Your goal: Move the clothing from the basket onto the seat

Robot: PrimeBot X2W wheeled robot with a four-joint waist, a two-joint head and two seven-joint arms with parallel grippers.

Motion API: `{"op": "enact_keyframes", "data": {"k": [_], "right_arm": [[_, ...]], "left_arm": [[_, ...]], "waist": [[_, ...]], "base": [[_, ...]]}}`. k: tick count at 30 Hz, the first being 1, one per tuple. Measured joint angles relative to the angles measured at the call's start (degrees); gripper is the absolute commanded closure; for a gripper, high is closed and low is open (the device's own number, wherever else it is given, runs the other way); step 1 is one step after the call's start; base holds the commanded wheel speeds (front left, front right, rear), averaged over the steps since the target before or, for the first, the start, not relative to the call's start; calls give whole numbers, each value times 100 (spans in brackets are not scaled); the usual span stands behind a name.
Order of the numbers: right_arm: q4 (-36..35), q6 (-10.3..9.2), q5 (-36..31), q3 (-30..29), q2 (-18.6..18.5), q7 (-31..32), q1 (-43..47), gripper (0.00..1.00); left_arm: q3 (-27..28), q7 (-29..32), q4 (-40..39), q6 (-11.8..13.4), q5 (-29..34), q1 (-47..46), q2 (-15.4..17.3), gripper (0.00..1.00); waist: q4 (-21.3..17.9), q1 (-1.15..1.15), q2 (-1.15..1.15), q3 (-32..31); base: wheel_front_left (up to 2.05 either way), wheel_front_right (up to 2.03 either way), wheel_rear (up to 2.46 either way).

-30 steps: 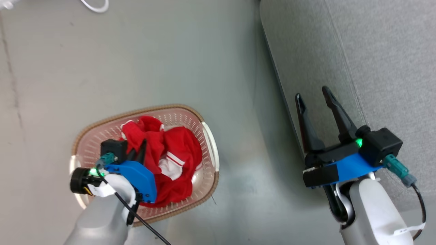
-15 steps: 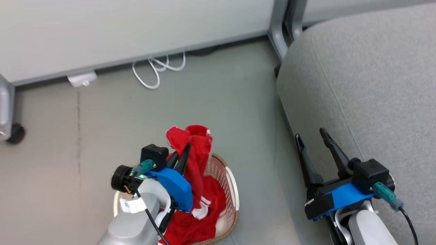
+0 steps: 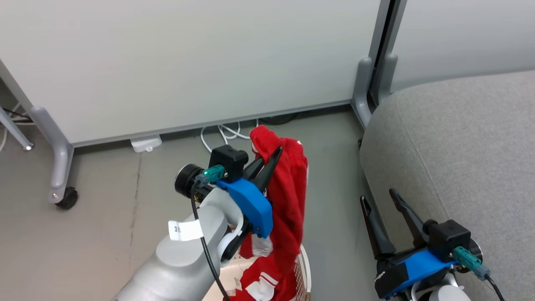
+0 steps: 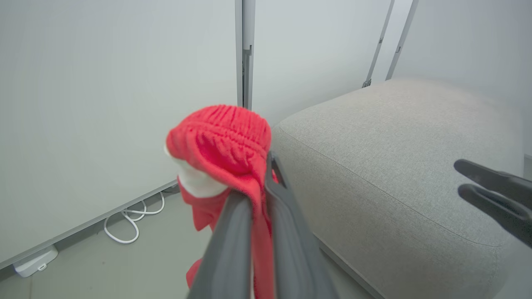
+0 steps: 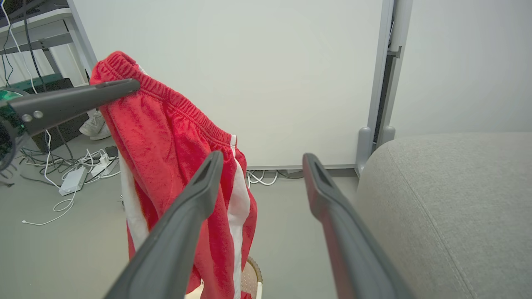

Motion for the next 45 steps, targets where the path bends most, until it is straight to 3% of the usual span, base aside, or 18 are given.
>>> {"op": "enact_keyframes", "data": {"k": [16, 33, 45], "right_arm": [[-135, 0, 33, 154, 0, 126, 131, 0], [-94, 0, 8, 282, -1, 188, 121, 0], [943, 0, 4, 1114, 0, 292, -920, 0]], "left_arm": [[-530, 136, -192, 0, -714, -869, -119, 100], [-790, -97, 163, 0, -840, -964, -147, 100], [-1057, -119, 208, 0, -1054, -1076, -156, 100]], "waist": [[108, 1, 0, -259], [41, 2, 0, -211], [95, 2, 0, -27]], "base": [[0, 0, 0], [0, 0, 0], [0, 0, 0]]}}
